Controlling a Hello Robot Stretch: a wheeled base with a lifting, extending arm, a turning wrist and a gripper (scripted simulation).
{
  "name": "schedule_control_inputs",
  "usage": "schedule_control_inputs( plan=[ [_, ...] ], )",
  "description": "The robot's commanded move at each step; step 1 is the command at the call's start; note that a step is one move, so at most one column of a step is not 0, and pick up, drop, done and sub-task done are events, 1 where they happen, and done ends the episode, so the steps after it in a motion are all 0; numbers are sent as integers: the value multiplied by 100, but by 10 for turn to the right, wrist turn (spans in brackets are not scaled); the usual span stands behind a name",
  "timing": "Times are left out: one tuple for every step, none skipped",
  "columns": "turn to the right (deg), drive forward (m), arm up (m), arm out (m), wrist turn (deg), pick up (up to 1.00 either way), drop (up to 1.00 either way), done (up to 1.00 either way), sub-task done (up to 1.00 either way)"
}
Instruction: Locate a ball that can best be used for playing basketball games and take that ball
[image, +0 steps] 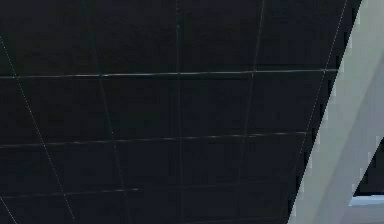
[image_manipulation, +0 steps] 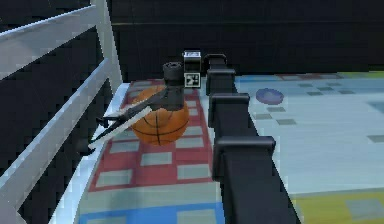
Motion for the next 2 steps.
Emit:
schedule_control_inputs(
  plan=[
    [0,0,0,0,450,0,0,0,0],
    [0,0,0,0,180,0,0,0,0]
  ],
)
